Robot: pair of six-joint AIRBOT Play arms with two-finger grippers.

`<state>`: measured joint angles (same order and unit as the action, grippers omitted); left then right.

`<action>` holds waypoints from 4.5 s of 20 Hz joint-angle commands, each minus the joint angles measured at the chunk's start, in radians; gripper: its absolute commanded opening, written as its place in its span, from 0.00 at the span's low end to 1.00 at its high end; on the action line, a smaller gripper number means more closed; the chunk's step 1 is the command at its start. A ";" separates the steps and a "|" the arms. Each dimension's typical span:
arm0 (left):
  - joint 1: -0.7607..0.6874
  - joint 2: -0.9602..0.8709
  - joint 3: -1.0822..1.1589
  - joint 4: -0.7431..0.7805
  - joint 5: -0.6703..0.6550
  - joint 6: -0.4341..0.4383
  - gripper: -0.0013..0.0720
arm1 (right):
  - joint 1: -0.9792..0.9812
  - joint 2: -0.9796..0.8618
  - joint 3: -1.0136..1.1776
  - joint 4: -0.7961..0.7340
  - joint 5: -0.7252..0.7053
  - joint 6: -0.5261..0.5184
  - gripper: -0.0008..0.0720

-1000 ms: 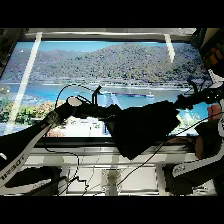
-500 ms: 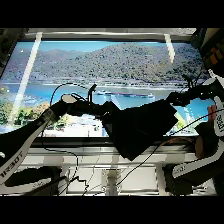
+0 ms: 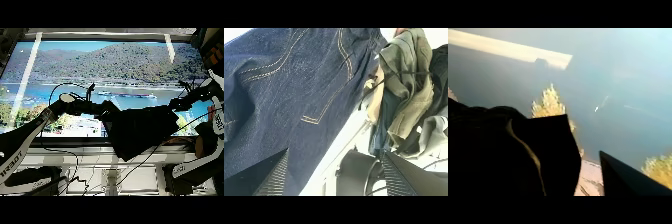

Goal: Fold the clothes and pants, and hang the long-sleeved shirts on hangers.

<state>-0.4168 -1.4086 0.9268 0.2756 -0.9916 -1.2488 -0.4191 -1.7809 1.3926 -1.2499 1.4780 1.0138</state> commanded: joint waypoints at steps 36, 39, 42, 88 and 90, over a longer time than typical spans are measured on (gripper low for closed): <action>0.074 0.344 0.002 0.516 0.030 0.133 0.03 | 0.085 0.003 -0.156 0.087 0.113 0.026 0.95; 0.074 0.344 0.002 0.516 0.031 0.133 0.03 | 0.114 0.003 -0.209 0.107 0.042 0.024 0.95; 0.074 0.344 0.002 0.516 0.031 0.133 0.03 | 0.175 0.004 -0.227 0.149 -0.019 0.024 0.95; 0.075 0.573 0.025 0.682 0.112 0.137 0.03 | -1.139 0.796 0.321 -0.427 -0.111 1.000 0.99; 0.075 0.573 0.025 0.682 0.113 0.137 0.03 | -1.139 0.783 0.321 -0.400 -0.117 1.002 0.95</action>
<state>-0.3424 -0.8364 0.9516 0.9573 -0.8791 -1.1118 -1.5311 -0.9897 1.7142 -1.6360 1.3773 1.9854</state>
